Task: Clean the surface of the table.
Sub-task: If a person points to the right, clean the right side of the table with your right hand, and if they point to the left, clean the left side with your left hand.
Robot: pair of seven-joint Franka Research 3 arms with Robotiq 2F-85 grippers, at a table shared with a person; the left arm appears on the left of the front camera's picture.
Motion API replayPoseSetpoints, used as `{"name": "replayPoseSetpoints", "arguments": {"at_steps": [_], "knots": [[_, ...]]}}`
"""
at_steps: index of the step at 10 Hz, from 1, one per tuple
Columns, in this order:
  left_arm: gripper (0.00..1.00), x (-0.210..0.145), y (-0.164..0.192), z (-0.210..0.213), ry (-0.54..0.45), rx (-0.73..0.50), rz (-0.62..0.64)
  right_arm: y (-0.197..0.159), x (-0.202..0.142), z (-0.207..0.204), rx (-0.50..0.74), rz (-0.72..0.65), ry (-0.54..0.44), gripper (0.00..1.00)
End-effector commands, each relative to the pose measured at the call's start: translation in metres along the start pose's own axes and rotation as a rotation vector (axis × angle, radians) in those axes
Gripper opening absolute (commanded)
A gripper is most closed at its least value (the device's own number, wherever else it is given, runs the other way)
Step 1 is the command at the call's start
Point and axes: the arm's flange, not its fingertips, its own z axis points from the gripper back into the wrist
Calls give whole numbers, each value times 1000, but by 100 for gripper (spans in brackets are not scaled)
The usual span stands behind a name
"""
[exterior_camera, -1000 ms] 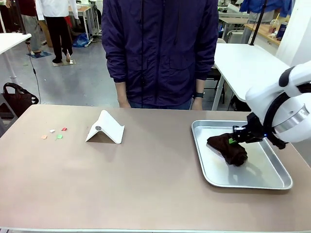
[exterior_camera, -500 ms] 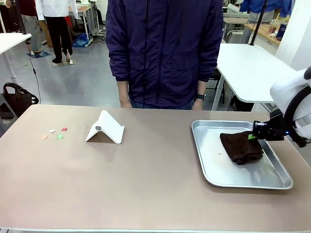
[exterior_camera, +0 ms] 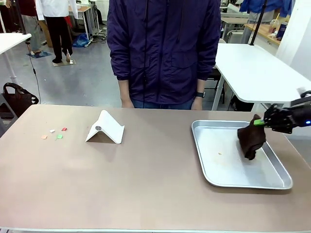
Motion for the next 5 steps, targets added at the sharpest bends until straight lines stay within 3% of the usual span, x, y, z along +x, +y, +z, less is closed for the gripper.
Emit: {"name": "replayPoseSetpoints", "arguments": {"at_steps": [1, 5], "knots": [[0, -3, -4, 1, 10, 3, -7, -8, -4, 47, 186, -126, 29, 9], [0, -3, -4, 1, 10, 3, -7, -34, -37, 139, 436, -216, 37, 9]]}}
